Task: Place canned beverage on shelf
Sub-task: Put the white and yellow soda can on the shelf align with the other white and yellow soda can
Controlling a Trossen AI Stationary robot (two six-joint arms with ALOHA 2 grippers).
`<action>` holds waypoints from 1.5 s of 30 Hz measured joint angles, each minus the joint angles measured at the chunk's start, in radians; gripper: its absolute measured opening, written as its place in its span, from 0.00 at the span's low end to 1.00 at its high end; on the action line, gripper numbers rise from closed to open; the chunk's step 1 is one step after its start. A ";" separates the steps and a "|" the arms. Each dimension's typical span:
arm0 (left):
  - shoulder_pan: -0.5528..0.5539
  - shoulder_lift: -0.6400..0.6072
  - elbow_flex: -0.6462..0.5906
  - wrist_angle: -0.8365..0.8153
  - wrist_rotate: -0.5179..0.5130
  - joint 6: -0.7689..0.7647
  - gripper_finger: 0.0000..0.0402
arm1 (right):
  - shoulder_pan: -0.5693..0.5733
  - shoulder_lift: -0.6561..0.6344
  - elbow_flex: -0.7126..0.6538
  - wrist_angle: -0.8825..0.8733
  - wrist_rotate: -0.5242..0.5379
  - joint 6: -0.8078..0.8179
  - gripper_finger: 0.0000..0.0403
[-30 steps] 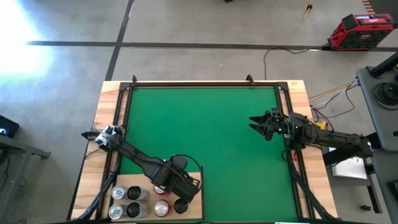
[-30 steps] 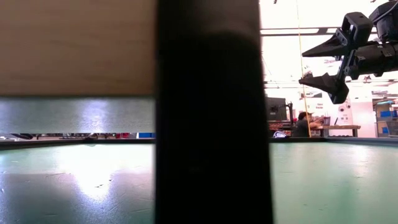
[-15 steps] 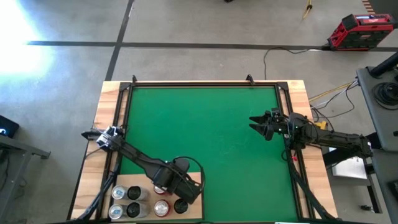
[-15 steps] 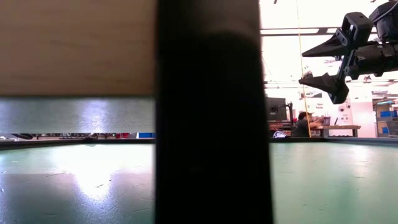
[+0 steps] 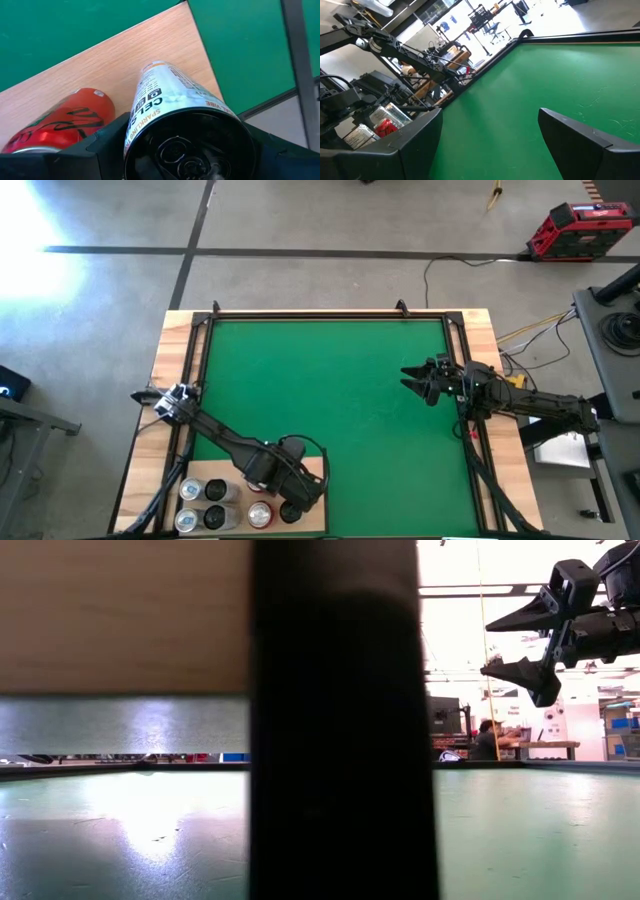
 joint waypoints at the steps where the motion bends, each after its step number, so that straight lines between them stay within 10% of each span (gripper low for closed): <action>1: 0.000 0.000 0.000 -0.004 0.000 0.000 0.66 | 0.000 0.000 0.000 0.000 0.000 0.000 0.79; 32: -0.003 0.000 -0.023 0.002 0.007 0.000 0.66 | 0.000 0.000 0.000 0.000 0.000 0.000 0.79; 45: -0.003 0.000 -0.023 0.004 0.013 0.031 0.83 | 0.000 0.000 0.000 0.000 0.000 0.000 0.79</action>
